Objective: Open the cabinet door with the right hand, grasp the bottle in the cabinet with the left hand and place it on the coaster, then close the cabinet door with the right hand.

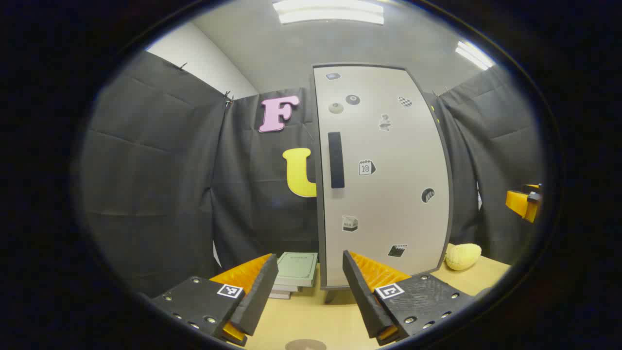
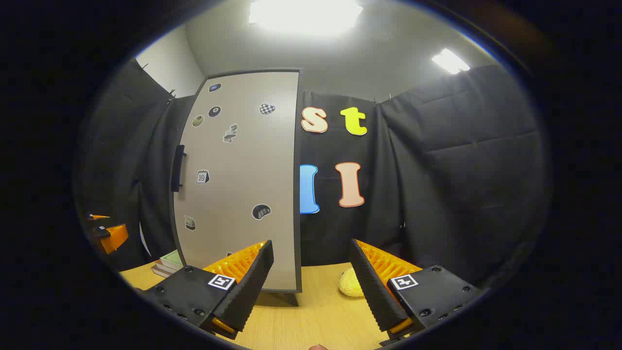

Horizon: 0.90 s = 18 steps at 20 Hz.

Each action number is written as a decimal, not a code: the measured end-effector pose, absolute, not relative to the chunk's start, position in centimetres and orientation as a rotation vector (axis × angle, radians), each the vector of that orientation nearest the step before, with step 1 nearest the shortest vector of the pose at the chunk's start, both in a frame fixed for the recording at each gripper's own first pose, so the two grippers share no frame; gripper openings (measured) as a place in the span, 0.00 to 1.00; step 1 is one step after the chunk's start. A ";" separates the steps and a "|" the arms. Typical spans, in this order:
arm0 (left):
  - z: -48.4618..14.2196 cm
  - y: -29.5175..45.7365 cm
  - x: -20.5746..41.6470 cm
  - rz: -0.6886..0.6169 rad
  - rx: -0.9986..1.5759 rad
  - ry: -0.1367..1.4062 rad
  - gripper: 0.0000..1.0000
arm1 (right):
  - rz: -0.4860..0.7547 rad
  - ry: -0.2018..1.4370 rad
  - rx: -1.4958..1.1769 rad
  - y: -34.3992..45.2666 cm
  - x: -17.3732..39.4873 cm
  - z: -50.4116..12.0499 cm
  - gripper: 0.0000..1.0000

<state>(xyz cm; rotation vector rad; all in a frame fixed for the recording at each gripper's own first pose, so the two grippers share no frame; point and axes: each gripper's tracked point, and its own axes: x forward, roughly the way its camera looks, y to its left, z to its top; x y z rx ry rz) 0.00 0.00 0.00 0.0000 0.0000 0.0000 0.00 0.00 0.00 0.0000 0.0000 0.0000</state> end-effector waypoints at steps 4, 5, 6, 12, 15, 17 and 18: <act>0.5 0.6 -0.3 0.012 0.004 -0.011 0.81 | 0.002 -0.003 0.001 0.2 0.1 0.0 1.00; 0.6 0.6 -0.2 0.013 0.007 -0.017 0.83 | 0.003 -0.005 0.003 0.3 0.1 0.0 0.97; 0.9 0.7 -0.4 0.014 0.011 -0.023 0.83 | 0.004 -0.007 0.003 0.4 0.2 0.1 0.97; 1.0 0.9 -0.4 0.014 0.023 -0.031 0.83 | 0.008 0.006 0.001 0.7 0.2 -0.5 1.00; 0.9 1.0 -0.3 0.017 0.027 -0.033 0.81 | 0.012 0.006 0.001 1.0 0.4 -0.4 1.00; 0.8 1.1 -0.3 0.022 0.028 -0.033 0.83 | 0.013 0.006 -0.008 1.3 0.7 -0.2 1.00; 0.9 1.3 -0.2 0.025 0.027 -0.032 0.81 | 0.017 0.005 -0.010 1.6 0.9 0.0 1.00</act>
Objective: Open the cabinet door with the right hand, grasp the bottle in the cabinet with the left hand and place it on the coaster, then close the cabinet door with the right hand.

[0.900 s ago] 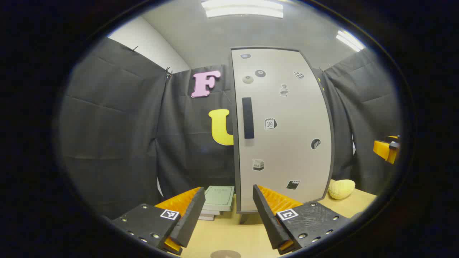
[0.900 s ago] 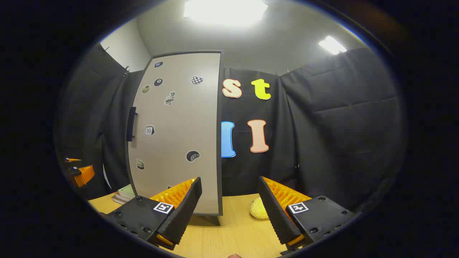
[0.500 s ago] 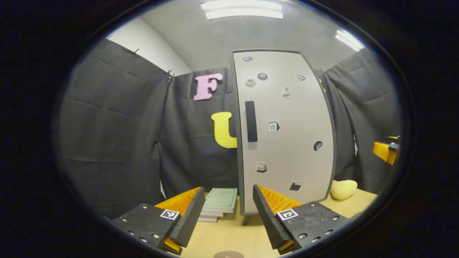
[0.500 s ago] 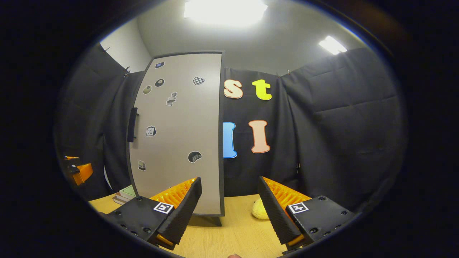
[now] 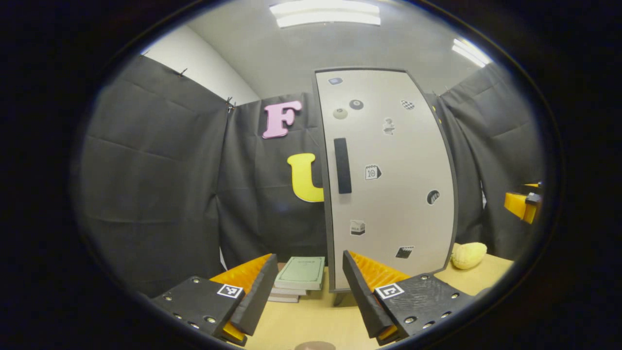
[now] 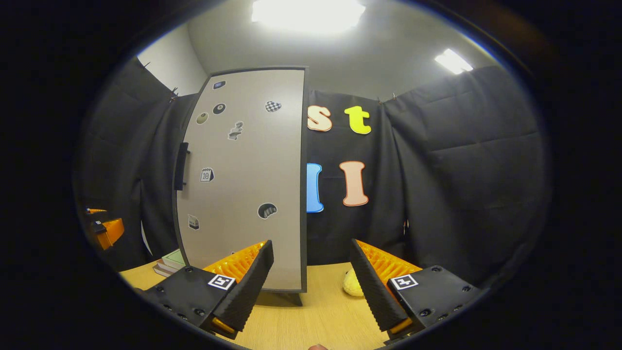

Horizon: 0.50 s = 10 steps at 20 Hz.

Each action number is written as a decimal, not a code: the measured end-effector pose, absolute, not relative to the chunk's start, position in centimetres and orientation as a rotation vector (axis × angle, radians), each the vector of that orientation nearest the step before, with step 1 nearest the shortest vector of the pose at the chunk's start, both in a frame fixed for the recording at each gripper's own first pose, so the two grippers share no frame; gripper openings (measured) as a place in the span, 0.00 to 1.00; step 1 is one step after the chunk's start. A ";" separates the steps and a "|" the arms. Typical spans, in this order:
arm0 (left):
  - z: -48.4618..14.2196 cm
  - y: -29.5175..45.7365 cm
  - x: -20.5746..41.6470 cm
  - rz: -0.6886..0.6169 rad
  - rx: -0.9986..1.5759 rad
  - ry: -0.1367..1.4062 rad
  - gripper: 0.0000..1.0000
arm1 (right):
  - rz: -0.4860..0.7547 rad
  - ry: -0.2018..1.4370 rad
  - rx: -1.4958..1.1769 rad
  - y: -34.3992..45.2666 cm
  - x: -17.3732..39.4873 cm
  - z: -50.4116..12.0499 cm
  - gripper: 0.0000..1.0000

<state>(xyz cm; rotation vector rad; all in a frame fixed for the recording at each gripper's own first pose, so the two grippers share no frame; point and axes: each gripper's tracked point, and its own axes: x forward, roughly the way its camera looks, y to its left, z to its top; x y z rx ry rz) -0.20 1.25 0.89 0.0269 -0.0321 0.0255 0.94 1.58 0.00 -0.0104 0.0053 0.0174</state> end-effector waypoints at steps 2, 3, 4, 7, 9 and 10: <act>0.9 1.9 -0.1 0.036 0.023 -0.029 0.81 | 0.025 0.008 -0.010 2.2 1.5 0.5 0.97; 0.7 2.4 -0.2 0.044 0.020 -0.027 0.83 | 0.029 0.009 -0.011 2.6 1.8 0.8 1.00; 0.7 2.9 -0.4 0.053 0.018 -0.024 0.83 | 0.036 0.006 -0.011 3.1 2.3 1.2 1.00; 0.4 4.6 -1.0 0.087 0.023 -0.020 0.83 | 0.067 -0.018 -0.010 5.2 3.6 3.1 1.00; 0.3 6.5 -1.5 0.122 0.032 -0.017 0.83 | 0.090 -0.036 -0.006 6.7 4.7 4.3 1.00; 0.1 7.6 -1.9 0.140 0.031 -0.011 0.83 | 0.100 -0.043 -0.003 7.4 5.2 5.1 1.00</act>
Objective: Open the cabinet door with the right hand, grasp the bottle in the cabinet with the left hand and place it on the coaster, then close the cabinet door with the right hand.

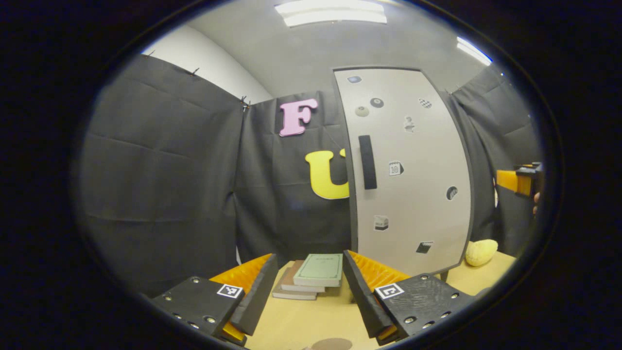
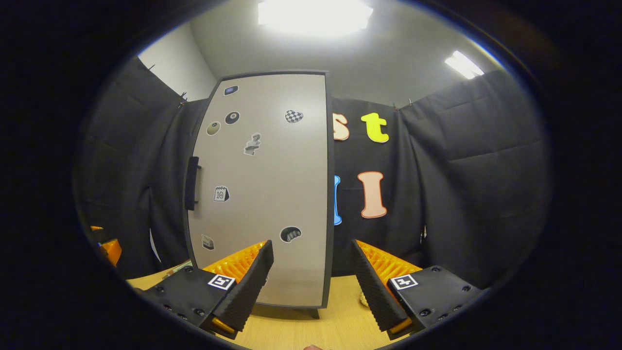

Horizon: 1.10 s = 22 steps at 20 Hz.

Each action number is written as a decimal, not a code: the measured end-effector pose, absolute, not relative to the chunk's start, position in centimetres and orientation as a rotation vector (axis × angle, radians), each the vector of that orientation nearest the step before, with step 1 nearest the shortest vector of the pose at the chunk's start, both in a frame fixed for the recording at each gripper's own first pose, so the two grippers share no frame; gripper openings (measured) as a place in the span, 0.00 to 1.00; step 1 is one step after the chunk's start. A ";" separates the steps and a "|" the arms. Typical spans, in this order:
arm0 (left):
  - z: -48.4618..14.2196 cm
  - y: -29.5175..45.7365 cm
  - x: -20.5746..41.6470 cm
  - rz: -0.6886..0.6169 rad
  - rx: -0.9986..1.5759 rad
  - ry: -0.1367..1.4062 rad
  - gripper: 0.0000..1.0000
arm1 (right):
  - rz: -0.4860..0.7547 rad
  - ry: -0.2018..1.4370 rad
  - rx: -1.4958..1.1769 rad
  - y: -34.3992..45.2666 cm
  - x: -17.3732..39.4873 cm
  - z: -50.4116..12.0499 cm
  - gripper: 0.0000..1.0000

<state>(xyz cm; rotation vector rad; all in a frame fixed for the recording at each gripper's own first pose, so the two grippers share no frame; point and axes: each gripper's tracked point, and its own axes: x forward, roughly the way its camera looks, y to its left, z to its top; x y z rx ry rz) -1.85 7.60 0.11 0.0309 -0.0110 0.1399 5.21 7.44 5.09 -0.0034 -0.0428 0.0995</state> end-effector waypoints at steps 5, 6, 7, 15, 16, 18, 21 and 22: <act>-0.5 12.8 -3.2 0.233 0.035 0.008 0.80 | 0.149 -0.079 0.011 11.7 7.6 8.2 1.00; -0.7 13.9 -3.6 0.251 0.036 0.014 0.80 | 0.158 -0.091 0.011 12.5 7.9 8.8 1.00; -0.9 15.0 -4.1 0.267 0.036 0.018 0.80 | 0.168 -0.101 0.013 13.5 8.3 9.3 1.00; -2.3 22.9 -6.8 0.385 0.044 0.040 0.81 | 0.256 -0.128 0.047 21.8 10.3 12.2 0.97; -2.3 23.8 -7.2 0.399 0.044 0.041 0.81 | 0.265 -0.127 0.050 22.7 10.5 12.3 1.00; -2.4 25.5 -7.8 0.429 0.044 0.042 0.81 | 0.285 -0.119 0.052 24.7 10.9 12.6 1.00; -2.8 27.8 -8.9 0.463 0.045 0.042 0.81 | 0.318 -0.105 0.052 27.5 11.6 12.6 1.00; -2.9 28.5 -9.2 0.474 0.045 0.045 0.81 | 0.328 -0.101 0.048 28.4 11.8 12.6 1.00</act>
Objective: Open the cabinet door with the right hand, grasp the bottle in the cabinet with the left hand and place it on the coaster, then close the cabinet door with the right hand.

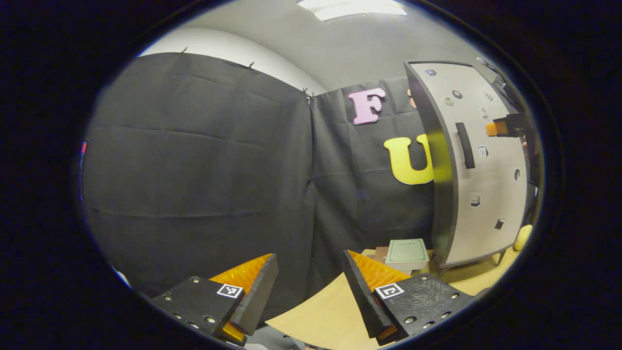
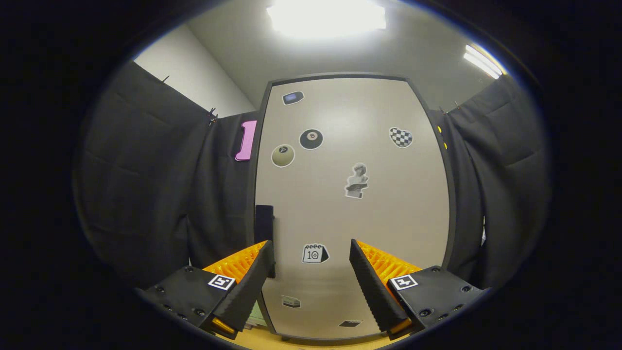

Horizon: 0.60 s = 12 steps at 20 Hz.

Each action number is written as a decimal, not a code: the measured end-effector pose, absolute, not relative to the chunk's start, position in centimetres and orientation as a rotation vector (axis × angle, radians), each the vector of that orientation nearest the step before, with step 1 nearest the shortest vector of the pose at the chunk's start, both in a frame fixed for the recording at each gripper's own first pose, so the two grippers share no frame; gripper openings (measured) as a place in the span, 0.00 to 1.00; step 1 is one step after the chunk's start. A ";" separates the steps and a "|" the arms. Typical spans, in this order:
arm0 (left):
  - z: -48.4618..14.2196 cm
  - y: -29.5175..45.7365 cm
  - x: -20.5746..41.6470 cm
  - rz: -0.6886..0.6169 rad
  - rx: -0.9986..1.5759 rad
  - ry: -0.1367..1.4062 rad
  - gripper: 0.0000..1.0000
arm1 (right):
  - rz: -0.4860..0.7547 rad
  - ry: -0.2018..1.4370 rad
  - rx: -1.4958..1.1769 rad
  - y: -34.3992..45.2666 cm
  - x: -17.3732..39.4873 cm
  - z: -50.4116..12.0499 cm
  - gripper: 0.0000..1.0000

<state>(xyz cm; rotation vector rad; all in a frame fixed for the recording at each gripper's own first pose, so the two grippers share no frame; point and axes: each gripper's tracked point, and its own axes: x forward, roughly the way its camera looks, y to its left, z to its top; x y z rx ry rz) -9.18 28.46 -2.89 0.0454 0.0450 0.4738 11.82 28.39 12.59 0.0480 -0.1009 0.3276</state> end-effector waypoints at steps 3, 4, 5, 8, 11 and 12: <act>-3.3 30.1 -10.1 0.505 0.046 0.051 0.81 | 0.342 -0.095 0.032 30.6 12.8 12.5 1.00; -3.5 30.6 -10.4 0.516 0.046 0.054 0.80 | 0.335 -0.088 0.023 31.1 13.3 12.4 1.00; -3.8 31.1 -10.8 0.527 0.046 0.059 0.80 | 0.326 -0.083 0.016 31.5 13.8 12.3 0.99; -4.5 32.1 -11.6 0.555 0.045 0.072 0.81 | 0.327 -0.084 0.014 33.2 15.1 12.4 0.99; -5.0 32.8 -12.5 0.576 0.044 0.084 0.81 | 0.341 -0.051 0.008 34.9 16.1 11.9 0.99; -5.2 33.2 -12.7 0.584 0.042 0.087 0.81 | 0.345 -0.036 0.010 35.3 16.5 11.6 0.99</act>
